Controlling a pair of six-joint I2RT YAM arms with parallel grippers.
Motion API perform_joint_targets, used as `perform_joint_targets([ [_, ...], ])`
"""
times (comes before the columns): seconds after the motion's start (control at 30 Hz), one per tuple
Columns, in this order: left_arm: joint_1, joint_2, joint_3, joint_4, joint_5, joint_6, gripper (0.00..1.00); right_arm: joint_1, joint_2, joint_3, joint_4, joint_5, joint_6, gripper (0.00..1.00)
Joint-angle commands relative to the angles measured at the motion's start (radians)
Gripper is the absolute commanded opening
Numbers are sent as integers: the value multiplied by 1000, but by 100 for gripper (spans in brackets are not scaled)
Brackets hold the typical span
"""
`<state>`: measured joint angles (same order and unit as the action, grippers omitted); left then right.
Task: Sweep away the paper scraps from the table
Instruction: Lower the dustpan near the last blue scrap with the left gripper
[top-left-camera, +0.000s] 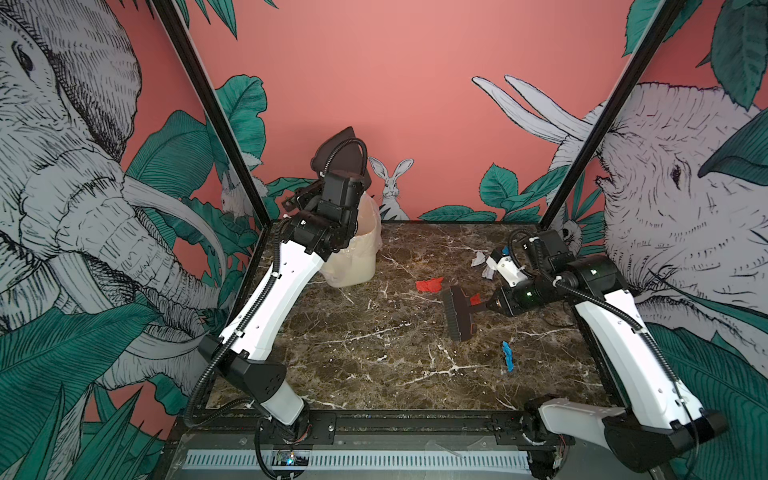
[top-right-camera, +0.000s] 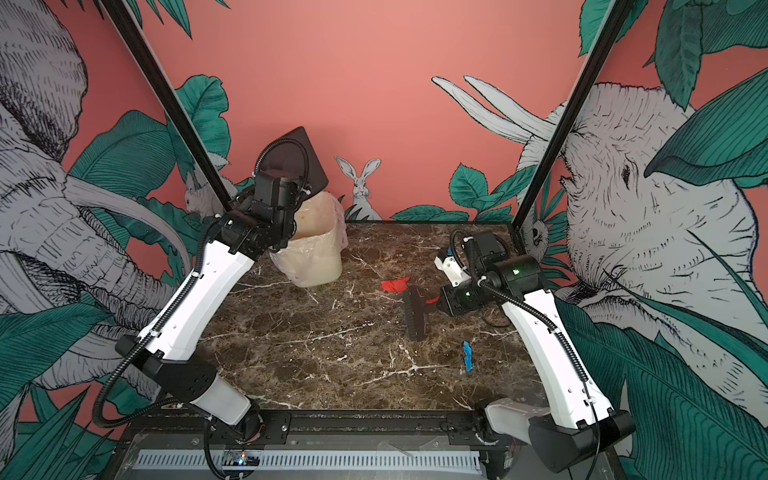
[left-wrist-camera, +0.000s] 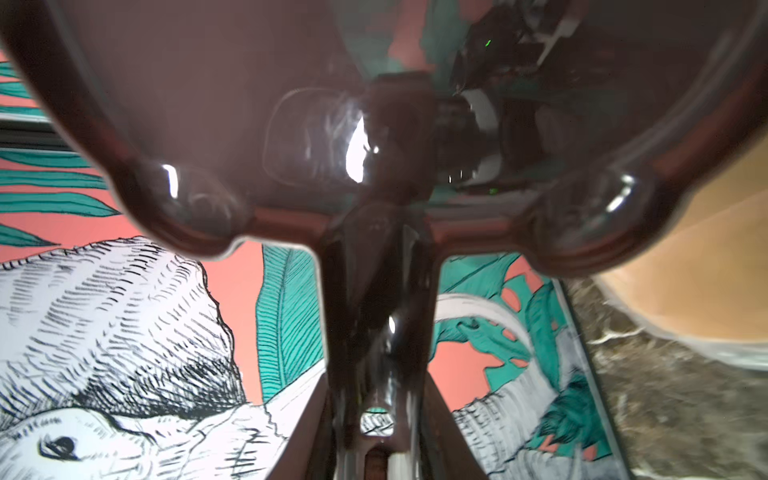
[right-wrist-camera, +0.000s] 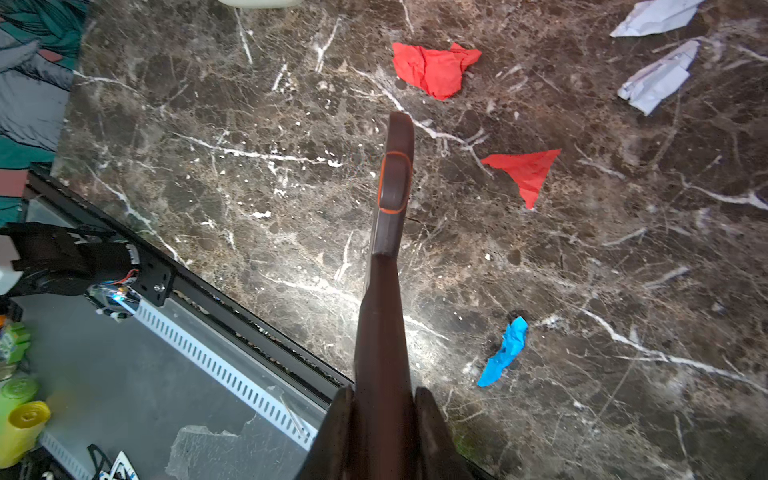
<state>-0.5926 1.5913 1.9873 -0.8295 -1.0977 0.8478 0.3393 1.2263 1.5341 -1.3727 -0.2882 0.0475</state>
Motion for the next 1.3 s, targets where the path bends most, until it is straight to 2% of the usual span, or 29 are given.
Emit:
perform_joint_targets([
  [0.0, -68, -16, 53, -194, 57, -233, 0, -3, -8, 39, -47, 133, -18, 0],
  [0.2, -212, 1, 45, -348, 236, -516, 0, -2, -2, 37, -112, 378, -9, 0],
  [0.4, -314, -11, -120, -358, 438, -718, 0, -2, 24, 27, -156, 520, 40, 0],
  [0.53, -369, -36, -265, -339, 545, -787, 0, 0, 29, 13, -167, 577, 78, 0],
  [0.63, -388, -65, -360, -331, 637, -832, 0, 2, 39, 8, -167, 586, 97, 0],
  [0.83, -447, -106, -530, -321, 744, -894, 0, 15, 74, -50, -126, 592, 123, 0],
  [1.03, -498, -107, -601, -318, 826, -921, 0, 32, 104, -91, -96, 570, 143, 0],
  [1.27, -565, -85, -645, -333, 868, -921, 0, 68, 100, -136, -90, 466, 181, 0],
])
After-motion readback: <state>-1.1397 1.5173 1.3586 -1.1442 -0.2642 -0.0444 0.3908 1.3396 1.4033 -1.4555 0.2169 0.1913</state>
